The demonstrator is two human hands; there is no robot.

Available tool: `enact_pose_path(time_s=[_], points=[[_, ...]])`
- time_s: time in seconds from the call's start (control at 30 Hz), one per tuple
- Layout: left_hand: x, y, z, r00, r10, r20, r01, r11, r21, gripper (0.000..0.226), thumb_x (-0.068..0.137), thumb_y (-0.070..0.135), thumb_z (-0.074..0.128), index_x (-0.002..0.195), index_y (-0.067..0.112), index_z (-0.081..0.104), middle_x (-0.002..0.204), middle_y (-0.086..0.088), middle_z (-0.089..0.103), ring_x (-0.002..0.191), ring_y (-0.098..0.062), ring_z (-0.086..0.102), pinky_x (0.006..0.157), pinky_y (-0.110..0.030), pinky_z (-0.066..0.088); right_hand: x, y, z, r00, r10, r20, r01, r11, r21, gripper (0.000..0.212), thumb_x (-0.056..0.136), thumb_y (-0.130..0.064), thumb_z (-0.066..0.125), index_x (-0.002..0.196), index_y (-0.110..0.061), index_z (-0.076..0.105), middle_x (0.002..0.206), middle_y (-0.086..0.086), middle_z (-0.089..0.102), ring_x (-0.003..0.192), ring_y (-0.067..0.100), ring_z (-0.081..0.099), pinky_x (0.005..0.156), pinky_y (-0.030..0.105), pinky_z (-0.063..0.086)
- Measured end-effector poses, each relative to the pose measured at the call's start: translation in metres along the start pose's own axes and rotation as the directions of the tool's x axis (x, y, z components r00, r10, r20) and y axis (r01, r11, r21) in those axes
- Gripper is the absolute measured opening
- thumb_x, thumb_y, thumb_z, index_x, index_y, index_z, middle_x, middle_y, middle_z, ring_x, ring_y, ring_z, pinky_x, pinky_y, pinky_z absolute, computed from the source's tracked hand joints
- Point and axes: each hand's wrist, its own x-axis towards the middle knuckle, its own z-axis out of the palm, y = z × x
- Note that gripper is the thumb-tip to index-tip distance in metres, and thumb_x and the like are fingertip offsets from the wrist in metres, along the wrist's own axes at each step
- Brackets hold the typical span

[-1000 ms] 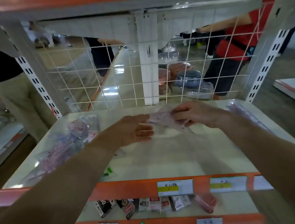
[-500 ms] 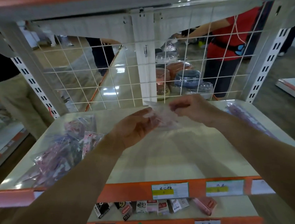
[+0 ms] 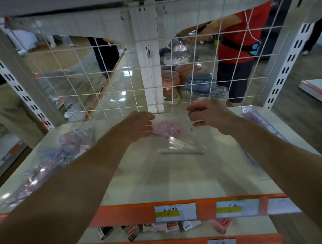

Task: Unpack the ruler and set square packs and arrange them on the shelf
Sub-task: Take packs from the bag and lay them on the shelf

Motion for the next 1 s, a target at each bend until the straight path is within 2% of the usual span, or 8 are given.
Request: enact_pose_path(time_s=[0.1,0.27,0.4,0.5,0.57,0.8,0.9,1.0], points=[[-0.003,0.008,-0.009,0.991,0.092,-0.095,-0.065,0.964,0.257,0.010,0.091,0.019,0.057,0.095,0.012,0.063,0.099,-0.004,0.052,0.088,-0.019,0.049,0.080,-0.034,0.040,0.003,-0.003,0.001,1.000,0.011,0.028,-0.011,1.000,0.008,0.027,0.087,-0.001,0.064,0.113,-0.005,0.064,0.093,0.005,0.065,0.078,0.013,0.063,0.068,0.020,0.058],[-0.016,0.014,-0.009,0.991,0.025,0.133,-0.013,0.996,-0.089,0.008,0.090,0.018,0.061,0.095,0.012,0.061,0.088,-0.007,0.069,0.070,-0.016,0.066,0.064,-0.028,0.054,0.002,-0.022,0.019,0.987,-0.039,0.158,0.023,0.994,0.106,0.030,0.087,0.001,0.064,0.117,-0.003,0.062,0.091,0.006,0.066,0.076,0.013,0.065,0.067,0.021,0.059],[-0.017,0.012,-0.022,0.997,0.071,0.029,-0.068,0.993,-0.101,0.004,0.090,0.009,0.059,0.091,0.011,0.062,0.080,-0.007,0.068,0.058,-0.014,0.065,0.051,-0.023,0.053,-0.001,-0.026,0.028,0.981,0.029,0.190,-0.001,0.989,-0.148,0.023,0.090,-0.015,0.065,0.111,-0.008,0.061,0.088,0.008,0.064,0.076,0.020,0.066,0.063,0.024,0.057],[-0.014,0.008,-0.040,0.998,0.029,-0.064,-0.035,0.995,-0.094,0.007,0.091,0.012,0.058,0.085,0.014,0.061,0.077,-0.004,0.066,0.057,-0.012,0.062,0.055,-0.023,0.052,-0.013,-0.014,0.034,0.969,0.112,0.220,0.116,0.582,-0.805,0.048,0.084,-0.054,0.062,0.098,-0.008,0.061,0.088,0.000,0.057,0.085,0.024,0.061,0.067,0.026,0.044],[-0.015,0.003,-0.047,0.998,-0.006,-0.068,0.000,0.997,-0.078,0.008,0.091,0.013,0.058,0.083,0.014,0.061,0.074,-0.002,0.066,0.058,-0.011,0.061,0.058,-0.024,0.051,-0.026,-0.005,0.046,0.971,0.095,0.221,0.165,0.404,-0.900,0.054,0.079,-0.066,0.056,0.099,-0.016,0.058,0.096,-0.003,0.057,0.094,0.020,0.056,0.074,0.024,0.037],[-0.026,-0.009,-0.053,0.998,-0.003,-0.066,-0.002,0.997,-0.083,0.005,0.090,0.011,0.059,0.086,0.011,0.063,0.077,-0.005,0.063,0.068,-0.017,0.061,0.063,-0.030,0.051,-0.032,-0.003,0.038,0.928,0.134,0.348,0.165,0.689,-0.706,0.019,0.086,-0.024,0.060,0.085,-0.007,0.067,0.078,0.000,0.058,0.075,0.015,0.055,0.057,0.020,0.038],[-0.031,-0.009,-0.054,0.999,0.018,-0.042,-0.021,0.996,-0.082,0.006,0.090,0.009,0.059,0.090,0.009,0.065,0.081,-0.006,0.064,0.070,-0.017,0.063,0.059,-0.028,0.055,-0.037,-0.021,0.025,0.943,0.037,0.329,0.121,0.887,-0.446,0.020,0.094,-0.020,0.055,0.095,-0.006,0.069,0.084,0.004,0.063,0.073,0.011,0.054,0.065,0.022,0.040],[-0.038,-0.007,-0.040,0.998,0.060,0.027,-0.056,0.992,-0.115,0.009,0.091,0.003,0.056,0.091,0.007,0.065,0.082,-0.009,0.067,0.071,-0.019,0.065,0.065,-0.030,0.058,-0.033,-0.038,0.028,0.958,-0.110,0.263,0.190,0.934,-0.302,0.020,0.093,-0.021,0.054,0.091,-0.008,0.069,0.095,0.013,0.066,0.082,0.017,0.055,0.071,0.030,0.038]])
